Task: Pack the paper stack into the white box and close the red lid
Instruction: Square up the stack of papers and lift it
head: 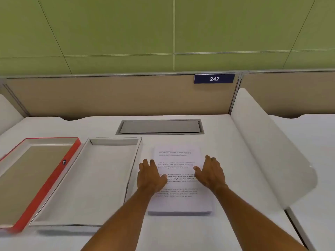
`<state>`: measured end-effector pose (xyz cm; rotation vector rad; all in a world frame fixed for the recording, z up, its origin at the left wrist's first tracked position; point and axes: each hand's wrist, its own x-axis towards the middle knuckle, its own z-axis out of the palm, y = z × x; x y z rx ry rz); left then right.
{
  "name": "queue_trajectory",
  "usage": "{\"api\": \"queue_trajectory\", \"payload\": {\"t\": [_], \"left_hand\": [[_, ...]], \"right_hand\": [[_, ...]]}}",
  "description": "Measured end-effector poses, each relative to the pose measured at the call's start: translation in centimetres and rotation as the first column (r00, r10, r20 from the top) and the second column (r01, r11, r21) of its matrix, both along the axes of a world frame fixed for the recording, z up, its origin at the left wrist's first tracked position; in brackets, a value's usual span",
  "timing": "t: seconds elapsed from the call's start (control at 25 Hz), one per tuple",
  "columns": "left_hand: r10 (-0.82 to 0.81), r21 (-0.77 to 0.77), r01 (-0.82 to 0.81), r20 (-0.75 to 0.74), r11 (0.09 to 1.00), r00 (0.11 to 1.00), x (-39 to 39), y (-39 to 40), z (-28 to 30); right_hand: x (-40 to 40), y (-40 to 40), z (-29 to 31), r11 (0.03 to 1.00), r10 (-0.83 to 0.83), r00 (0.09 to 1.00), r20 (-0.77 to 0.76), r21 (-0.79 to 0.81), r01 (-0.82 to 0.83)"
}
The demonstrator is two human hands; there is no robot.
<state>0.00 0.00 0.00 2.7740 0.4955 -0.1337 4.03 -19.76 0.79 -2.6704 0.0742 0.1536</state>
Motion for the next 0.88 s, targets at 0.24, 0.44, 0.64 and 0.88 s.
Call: {"api": "queue_trajectory", "payload": {"t": [0.24, 0.44, 0.64, 0.88], "left_hand": [[0.178, -0.272, -0.205, -0.122, 0.94, 0.976, 2.7, 0.8, -1.7], [0.286, -0.392, -0.352, -0.22, 0.85, 0.933, 4.6, 1.7, -1.6], [0.31, -0.595, -0.4, -0.253, 0.697, 0.916, 5.4, 2.9, -1.8], [0.271, -0.601, -0.333, -0.195, 0.726, 0.943, 5.5, 3.3, -2.0]], "right_hand": [[1.9, 0.4, -1.9, 0.962, -0.145, 0.942, -0.303, 0.179, 0.205], [3.7, 0.3, -2.9, 0.875, -0.239, 0.893, -0.381, 0.314, 0.368], [4.7, 0.4, -3.1, 0.845, -0.187, 0.874, -0.448, 0.38, 0.376], [5.0, 0.2, -3.0, 0.784, -0.144, 0.908, -0.394, 0.515, 0.348]]}}
